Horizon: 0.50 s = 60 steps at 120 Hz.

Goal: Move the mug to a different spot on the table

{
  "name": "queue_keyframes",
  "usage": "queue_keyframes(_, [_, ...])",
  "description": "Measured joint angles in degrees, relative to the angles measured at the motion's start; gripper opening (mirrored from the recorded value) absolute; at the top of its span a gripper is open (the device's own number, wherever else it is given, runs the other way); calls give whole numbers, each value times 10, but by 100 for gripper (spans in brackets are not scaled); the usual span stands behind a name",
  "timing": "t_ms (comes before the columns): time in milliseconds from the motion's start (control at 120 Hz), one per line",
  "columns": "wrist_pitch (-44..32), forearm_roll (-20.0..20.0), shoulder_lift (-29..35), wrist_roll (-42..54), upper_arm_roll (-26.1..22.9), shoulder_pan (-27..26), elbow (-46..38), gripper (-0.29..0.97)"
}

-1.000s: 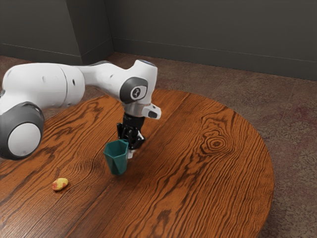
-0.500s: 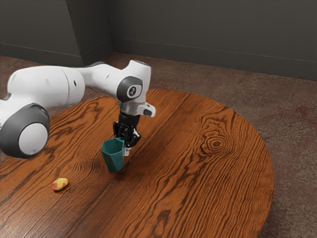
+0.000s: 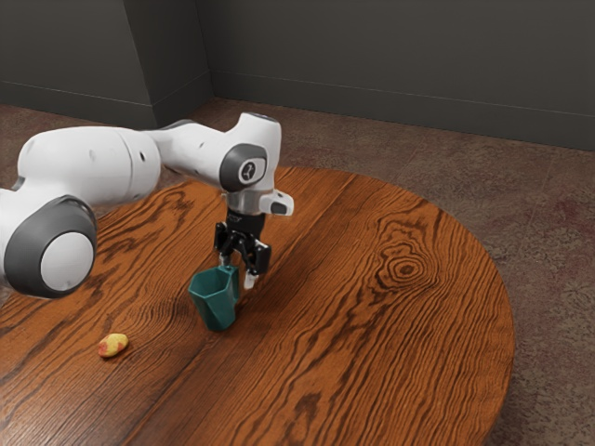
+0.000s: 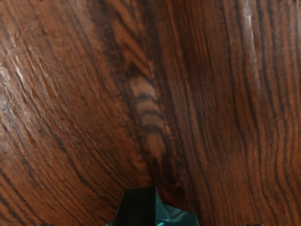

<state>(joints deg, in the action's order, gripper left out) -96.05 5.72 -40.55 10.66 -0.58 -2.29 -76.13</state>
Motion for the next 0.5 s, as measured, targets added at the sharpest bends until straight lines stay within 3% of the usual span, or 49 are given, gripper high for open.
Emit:
queue_keyframes(125, [-27,2,8,1,6,2,18,59])
queue_keyframes(242, [-47,3,61,-3,11,1,14,63])
queue_keyframes(500, [-74,6,273,-21,11,-1,-117,66])
